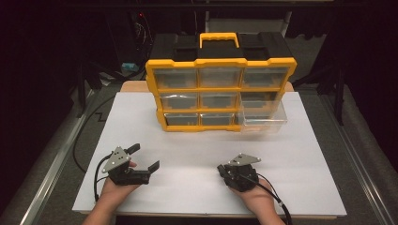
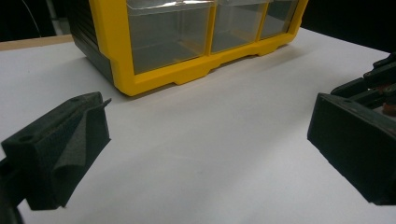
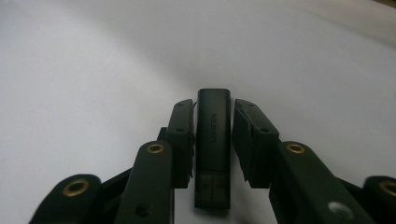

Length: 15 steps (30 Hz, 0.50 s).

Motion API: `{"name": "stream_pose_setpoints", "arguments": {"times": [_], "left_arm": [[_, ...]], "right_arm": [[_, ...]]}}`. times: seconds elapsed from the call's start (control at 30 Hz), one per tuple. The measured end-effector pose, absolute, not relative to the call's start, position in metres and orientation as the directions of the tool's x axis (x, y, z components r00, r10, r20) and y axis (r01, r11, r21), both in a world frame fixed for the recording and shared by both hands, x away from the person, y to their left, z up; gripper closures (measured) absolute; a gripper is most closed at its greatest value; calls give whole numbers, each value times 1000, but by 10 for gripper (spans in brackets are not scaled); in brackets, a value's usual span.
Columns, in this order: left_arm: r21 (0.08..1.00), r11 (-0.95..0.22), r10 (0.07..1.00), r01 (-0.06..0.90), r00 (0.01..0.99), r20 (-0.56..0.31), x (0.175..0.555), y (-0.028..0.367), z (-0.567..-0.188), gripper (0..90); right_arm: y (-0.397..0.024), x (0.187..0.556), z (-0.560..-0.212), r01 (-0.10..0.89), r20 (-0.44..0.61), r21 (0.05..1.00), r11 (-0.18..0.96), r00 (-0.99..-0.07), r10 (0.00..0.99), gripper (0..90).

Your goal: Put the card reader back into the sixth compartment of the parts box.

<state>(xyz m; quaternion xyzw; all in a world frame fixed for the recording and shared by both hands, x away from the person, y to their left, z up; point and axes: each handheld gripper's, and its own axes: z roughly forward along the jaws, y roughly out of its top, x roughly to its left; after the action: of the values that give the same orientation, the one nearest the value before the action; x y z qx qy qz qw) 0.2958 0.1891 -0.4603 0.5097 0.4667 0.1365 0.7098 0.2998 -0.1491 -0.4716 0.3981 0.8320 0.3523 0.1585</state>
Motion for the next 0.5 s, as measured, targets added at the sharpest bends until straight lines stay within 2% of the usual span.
{"name": "stream_pose_setpoints", "arguments": {"times": [0.5], "left_arm": [[850,448,669,277,527,-524,293,188,-459,2]], "right_arm": [[-148,300,-472,541,0,712,447,-637,771,730]]}}
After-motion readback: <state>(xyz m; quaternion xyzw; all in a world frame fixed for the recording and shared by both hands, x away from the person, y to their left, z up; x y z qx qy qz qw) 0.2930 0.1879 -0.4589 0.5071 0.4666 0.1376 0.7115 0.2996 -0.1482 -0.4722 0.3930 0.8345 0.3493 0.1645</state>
